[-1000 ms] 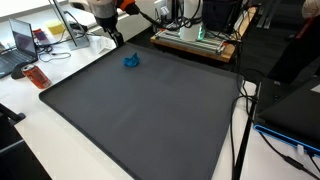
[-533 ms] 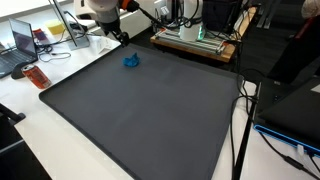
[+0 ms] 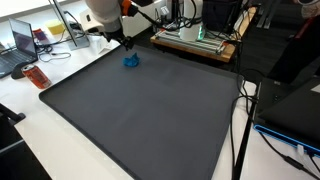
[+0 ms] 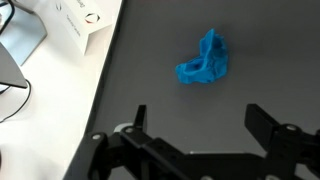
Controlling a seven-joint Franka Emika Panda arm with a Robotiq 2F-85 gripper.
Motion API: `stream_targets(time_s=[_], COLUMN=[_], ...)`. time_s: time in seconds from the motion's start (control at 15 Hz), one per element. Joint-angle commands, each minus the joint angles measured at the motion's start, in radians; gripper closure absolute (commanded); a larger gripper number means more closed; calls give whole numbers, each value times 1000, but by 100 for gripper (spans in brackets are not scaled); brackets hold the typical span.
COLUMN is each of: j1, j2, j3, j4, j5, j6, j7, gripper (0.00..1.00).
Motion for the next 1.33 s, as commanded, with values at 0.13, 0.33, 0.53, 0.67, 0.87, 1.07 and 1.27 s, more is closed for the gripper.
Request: stream_targets(time_s=[0.13, 0.33, 0.53, 0.67, 0.87, 1.07, 1.27], j1=[-1, 4, 8, 14, 28, 46, 58], j2=[49, 81, 112, 133, 167, 200, 232], j3=[13, 17, 24, 29, 34, 35, 34], j4=[-16, -19, -17, -14, -1, 19, 41], j5=[15, 12, 14, 9, 0, -7, -10], j6=[10, 9, 6, 1, -8, -26, -35], j7=[-26, -25, -30, -32, -31, -38, -53], gripper=[0, 0, 0, 0, 0, 0, 0])
